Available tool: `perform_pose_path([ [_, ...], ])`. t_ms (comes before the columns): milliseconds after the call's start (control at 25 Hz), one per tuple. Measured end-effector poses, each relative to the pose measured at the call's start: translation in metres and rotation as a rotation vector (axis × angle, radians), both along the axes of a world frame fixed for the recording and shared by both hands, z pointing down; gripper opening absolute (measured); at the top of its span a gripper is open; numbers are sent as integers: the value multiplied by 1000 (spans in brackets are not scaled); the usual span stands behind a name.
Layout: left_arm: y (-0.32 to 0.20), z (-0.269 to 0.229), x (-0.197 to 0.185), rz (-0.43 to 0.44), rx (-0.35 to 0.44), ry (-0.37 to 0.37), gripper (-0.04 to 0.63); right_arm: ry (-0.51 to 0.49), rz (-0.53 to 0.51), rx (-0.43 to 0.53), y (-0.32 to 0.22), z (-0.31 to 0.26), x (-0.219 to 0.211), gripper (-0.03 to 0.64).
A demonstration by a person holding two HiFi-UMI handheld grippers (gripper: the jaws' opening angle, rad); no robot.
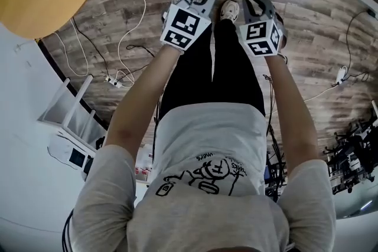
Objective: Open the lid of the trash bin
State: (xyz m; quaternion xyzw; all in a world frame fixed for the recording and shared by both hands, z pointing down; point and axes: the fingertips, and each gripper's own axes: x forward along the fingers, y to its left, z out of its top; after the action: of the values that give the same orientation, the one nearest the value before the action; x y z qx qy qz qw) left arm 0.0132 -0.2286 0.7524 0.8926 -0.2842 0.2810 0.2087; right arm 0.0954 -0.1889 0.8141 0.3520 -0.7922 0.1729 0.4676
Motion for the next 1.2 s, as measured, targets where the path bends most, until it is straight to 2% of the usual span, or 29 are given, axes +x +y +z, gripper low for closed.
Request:
perform_pose_path([
  [800, -11, -212, -19, -121, 146, 162, 20, -212, 171, 201, -24, -219, 13, 18],
  [1200, -16, -317, -13, -140, 250, 249, 20, -329, 221, 308, -47, -322, 15, 6],
])
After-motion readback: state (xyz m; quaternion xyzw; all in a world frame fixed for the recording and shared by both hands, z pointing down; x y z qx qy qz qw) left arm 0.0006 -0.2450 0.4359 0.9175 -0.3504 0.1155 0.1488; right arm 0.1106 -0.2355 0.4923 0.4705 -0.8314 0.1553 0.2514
